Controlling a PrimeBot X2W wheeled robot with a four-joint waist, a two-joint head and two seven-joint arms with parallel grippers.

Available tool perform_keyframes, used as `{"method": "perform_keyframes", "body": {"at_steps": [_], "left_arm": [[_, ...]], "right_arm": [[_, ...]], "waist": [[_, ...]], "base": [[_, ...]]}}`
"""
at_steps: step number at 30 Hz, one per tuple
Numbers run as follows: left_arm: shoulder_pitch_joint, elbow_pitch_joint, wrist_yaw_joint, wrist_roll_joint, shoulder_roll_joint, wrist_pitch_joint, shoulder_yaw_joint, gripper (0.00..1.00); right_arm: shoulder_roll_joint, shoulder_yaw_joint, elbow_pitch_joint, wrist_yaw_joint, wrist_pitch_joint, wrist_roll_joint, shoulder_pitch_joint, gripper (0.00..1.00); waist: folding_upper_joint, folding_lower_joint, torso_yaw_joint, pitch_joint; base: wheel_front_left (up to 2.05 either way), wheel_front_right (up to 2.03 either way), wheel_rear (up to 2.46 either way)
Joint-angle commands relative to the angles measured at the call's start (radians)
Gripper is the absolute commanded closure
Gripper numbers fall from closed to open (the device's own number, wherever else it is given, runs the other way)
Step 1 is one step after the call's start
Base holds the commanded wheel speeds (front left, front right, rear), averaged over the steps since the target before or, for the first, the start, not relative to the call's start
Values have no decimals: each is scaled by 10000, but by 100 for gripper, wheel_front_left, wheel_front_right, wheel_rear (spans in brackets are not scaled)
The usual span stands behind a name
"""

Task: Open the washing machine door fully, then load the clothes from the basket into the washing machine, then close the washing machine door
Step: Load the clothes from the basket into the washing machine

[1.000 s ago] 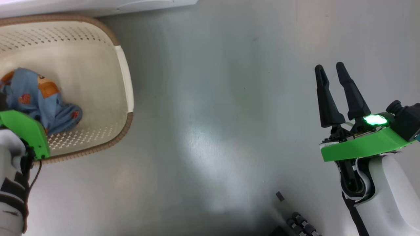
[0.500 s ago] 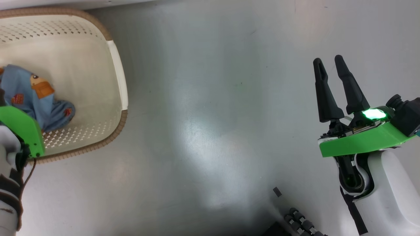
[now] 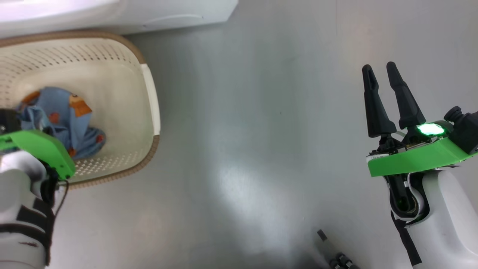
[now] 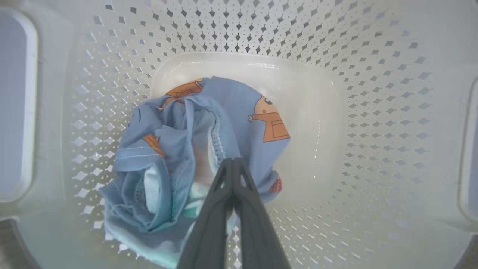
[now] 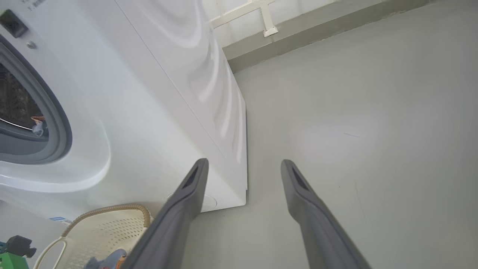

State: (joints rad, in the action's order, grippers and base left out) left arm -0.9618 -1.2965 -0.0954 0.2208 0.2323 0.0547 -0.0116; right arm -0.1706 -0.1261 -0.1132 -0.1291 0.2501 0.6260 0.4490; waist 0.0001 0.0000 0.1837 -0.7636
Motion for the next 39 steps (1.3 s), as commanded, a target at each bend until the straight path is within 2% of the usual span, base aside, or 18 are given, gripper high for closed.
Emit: {"method": "perform_keyframes", "body": {"at_steps": [1,11,15,20,25,29,32,35,39], "left_arm": [[477,58,-86,144,346,179,-205,100],[1095,195,-342,768,-228,1607,-106,100],[1494,724,-349,1154,-435,1887,308,100],[2147,1784,-350,1791,-406,2044,937,100],[2932,3457,-351,2218,-70,2065,1301,100],[3761,4810,-352,2094,149,2067,1284,100],[4629,6104,-348,1871,219,2068,877,100],[6126,8485,-147,1042,60,2069,209,100],[6992,9709,-2,628,-157,2069,-115,100]], "right_arm": [[-99,-133,156,-16,117,-9,-439,0],[-265,-118,-132,-16,117,-28,-1002,0],[-379,-100,-236,-16,117,-40,-1372,0],[-532,-16,-327,-16,117,-55,-1839,0],[-694,48,-387,-16,117,-74,-2275,0],[-784,88,-415,-16,117,-77,-2595,0],[-849,178,-413,-16,117,-77,-2948,0],[-1009,310,-405,-16,117,-87,-3327,0],[-1101,385,-389,-16,117,-105,-3452,0]], "waist": [[-1,0,-232,531],[-1,0,-463,2146],[-1,0,-515,2823],[-1,0,-587,3591],[-1,0,-689,4227],[-1,0,-726,4672],[-1,0,-786,5031],[-1,0,-862,5412],[-1,0,-878,5538]], "base": [[0,0,0],[0,0,0],[0,0,0],[0,0,0],[0,0,0],[0,0,0],[0,0,0],[0,0,0],[0,0,0]]}}
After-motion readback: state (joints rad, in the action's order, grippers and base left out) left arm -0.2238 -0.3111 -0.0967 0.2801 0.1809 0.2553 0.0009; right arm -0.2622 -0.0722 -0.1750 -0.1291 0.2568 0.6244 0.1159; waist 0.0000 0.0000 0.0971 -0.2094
